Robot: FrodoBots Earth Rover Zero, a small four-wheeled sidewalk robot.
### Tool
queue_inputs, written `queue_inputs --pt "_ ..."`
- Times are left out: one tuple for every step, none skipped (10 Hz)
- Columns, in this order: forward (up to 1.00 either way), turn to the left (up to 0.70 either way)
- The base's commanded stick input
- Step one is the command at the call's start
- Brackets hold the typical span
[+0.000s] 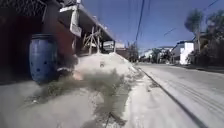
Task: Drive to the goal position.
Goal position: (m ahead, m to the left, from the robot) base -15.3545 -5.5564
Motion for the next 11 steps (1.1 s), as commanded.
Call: queue_inputs --pt "0.0 -0.7" --pt "0.0 -0.7" --pt "0.0 -0.7" --pt "0.0 -0.7" --pt "0.0 -0.7" --pt "0.0 -0.7" --pt "0.0 -0.7" --pt "0.0 -0.7" --pt "0.0 -0.7" --pt "0.0 -0.7" --pt "0.0 -0.7"
